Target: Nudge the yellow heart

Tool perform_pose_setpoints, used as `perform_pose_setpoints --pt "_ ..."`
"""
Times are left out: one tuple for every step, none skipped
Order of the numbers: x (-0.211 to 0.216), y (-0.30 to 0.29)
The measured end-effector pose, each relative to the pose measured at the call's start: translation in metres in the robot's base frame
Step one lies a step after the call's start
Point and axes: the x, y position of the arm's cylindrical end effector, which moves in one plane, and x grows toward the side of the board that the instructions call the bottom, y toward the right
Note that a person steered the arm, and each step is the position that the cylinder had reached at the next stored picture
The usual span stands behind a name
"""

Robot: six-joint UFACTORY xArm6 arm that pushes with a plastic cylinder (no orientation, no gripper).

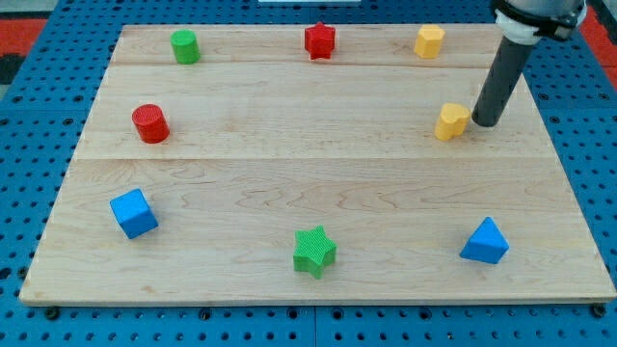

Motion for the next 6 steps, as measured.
perform_pose_setpoints --pt "0.0 -0.007" --pt "0.027 0.012" --pt "0.053 -0.025" --pt "0.03 -0.093" --pt "0.008 -0.115" --pt "0.008 -0.115"
